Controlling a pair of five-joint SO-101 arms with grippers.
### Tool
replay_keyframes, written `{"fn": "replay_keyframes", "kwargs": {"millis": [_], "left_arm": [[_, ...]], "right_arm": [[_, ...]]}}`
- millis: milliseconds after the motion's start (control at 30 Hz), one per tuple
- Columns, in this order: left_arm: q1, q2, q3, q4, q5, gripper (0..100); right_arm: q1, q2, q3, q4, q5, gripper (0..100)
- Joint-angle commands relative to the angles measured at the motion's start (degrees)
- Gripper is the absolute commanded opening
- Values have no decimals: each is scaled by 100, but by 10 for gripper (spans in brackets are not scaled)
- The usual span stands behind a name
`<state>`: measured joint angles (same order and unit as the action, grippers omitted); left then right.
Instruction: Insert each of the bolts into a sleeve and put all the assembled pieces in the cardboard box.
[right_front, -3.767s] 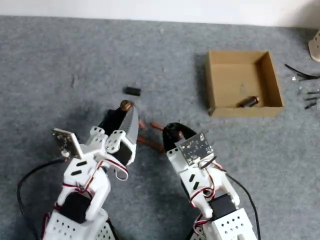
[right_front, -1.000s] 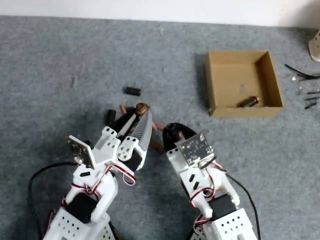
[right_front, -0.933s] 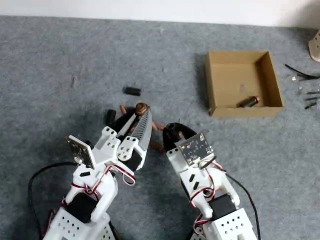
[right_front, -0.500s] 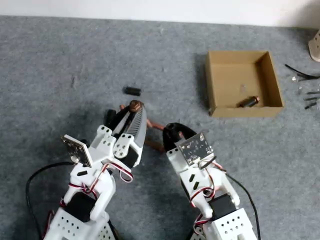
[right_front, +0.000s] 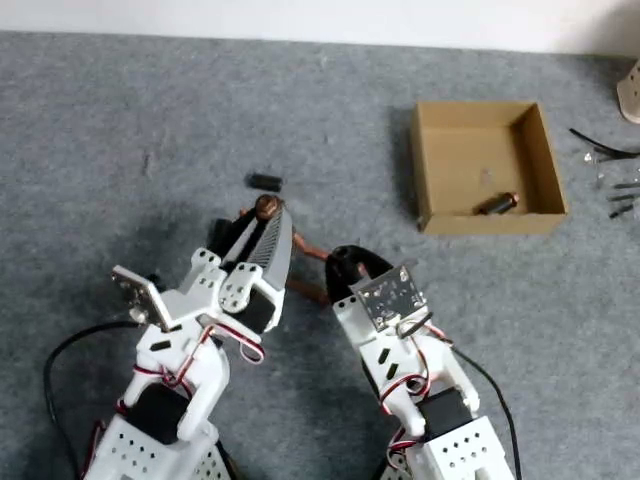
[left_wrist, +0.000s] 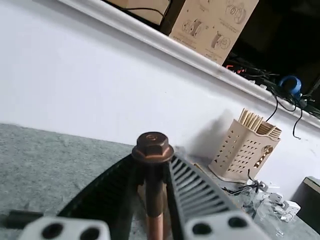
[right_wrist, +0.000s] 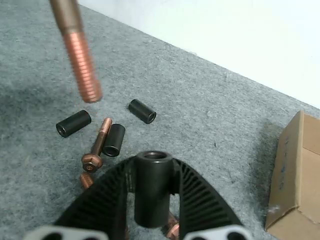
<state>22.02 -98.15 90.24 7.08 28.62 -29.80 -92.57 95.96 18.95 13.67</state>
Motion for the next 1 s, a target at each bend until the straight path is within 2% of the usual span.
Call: {"fn": "replay_keyframes", "kwargs": {"millis": [0,133,233,433,533,667,967], "left_arm": [[-57,1341,-664,-879,62,5],[-66,3037,-1191,-1284,308,5],[-57,3530,-1262,-1407,747,6],[-66,3495,-1288,-1415,782,6],[-66,3530,-1262,-1697,818,6],[-48,3495,-1288,-1793,1600,6],[180,3073,-1270,-1002,1679,6]], "right_arm": [[-57,-75,620,-13,70,3],[-57,-75,629,-13,79,3],[-57,-75,629,-13,79,3],[-57,-75,629,-22,88,3],[-145,-75,629,-22,88,3],[-171,-75,629,-22,325,3],[-145,-75,629,-22,431,3]]}}
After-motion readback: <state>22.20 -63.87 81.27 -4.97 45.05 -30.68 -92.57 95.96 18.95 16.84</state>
